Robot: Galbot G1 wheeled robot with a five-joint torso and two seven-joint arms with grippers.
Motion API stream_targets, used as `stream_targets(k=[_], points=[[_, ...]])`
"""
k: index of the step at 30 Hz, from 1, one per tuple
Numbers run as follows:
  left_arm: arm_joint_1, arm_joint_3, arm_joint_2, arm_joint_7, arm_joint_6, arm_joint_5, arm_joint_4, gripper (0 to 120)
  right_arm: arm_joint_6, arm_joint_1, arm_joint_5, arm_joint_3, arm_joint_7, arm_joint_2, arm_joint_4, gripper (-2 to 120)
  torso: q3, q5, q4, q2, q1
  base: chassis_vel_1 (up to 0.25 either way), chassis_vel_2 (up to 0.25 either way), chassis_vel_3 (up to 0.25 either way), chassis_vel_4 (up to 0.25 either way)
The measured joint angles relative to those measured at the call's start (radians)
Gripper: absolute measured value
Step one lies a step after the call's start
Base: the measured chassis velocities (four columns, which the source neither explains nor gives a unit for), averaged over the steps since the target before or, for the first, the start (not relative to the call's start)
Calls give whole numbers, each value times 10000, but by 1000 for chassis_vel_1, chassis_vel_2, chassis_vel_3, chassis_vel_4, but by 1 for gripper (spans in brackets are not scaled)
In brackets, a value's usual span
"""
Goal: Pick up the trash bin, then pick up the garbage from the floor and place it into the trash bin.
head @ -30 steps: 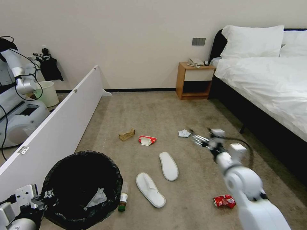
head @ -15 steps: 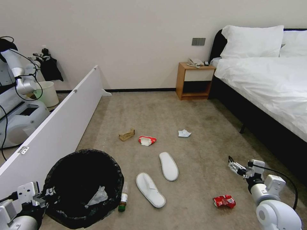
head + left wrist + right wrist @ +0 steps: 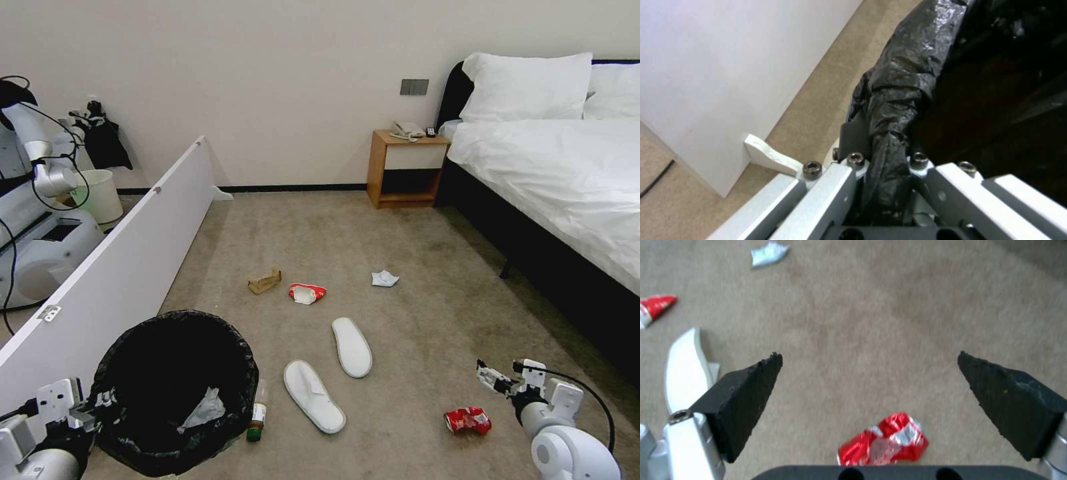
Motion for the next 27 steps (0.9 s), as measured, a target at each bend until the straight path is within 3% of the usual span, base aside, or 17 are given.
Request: stream_targets(k=[14,27], points=[[37,-13,-23,-5,0,2,-8,2,-300,167,197,-344,146,226,-807,100,0,-1,0,-1,0,0,0,0,0],[6,-1,-50,-3,0,-1,-17,2,-667,857,2850,-291,1967,937,-1853,100,0,-1,2,-1,0,0,0,0,0]])
